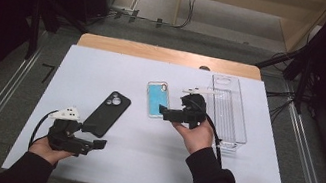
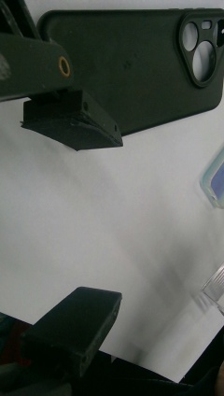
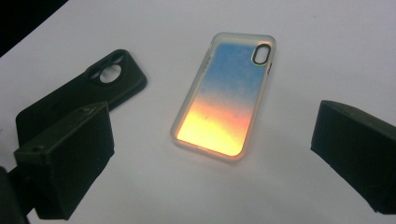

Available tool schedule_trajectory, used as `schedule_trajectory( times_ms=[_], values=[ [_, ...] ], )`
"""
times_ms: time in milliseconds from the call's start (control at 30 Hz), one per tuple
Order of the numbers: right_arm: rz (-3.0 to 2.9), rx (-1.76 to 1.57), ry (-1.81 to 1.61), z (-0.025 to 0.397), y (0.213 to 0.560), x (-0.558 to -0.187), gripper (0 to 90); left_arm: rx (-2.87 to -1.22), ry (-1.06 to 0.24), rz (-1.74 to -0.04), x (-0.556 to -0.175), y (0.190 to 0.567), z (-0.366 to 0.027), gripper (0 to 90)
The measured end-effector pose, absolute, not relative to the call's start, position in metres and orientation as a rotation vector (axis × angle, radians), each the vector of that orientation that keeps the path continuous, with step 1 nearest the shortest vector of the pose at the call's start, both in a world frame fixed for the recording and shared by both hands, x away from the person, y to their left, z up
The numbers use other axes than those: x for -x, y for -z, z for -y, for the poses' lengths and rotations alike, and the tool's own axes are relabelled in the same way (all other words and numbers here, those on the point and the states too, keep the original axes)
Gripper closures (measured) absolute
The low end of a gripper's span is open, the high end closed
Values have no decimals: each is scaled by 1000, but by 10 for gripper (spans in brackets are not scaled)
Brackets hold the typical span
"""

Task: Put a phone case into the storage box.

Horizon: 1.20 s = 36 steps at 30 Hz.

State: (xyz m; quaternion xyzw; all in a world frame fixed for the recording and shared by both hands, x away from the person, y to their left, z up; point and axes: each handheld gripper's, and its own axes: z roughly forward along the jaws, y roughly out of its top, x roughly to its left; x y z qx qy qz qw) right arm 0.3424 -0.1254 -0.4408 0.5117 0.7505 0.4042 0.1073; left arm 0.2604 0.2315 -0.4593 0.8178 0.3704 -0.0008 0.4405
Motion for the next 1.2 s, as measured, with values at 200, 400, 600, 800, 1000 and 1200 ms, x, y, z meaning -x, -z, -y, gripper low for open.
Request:
schedule_trajectory(
  times_ms=[200, 400, 600, 800, 1000, 1200],
  values=[
    [-2183, -1512, -1165, 116, 444, -350, 0, -2028, 3, -926, -261, 460, -232, 215],
    [-2158, -1549, -1117, 105, 450, -363, 0, -2028, 9, -923, -261, 459, -232, 215],
    [-2141, -1548, -1112, 96, 450, -373, 0, -2033, 1, -925, -260, 459, -232, 215],
    [-2125, -1556, -1099, 88, 451, -385, 0, -2032, 0, -925, -261, 459, -232, 215],
    [-2103, -1594, -1101, 82, 461, -393, 0, -2039, -2, -926, -261, 459, -231, 215],
    [-2091, -1599, -1077, 71, 465, -401, 0, -2033, 2, -927, -261, 459, -231, 215]
  ],
)
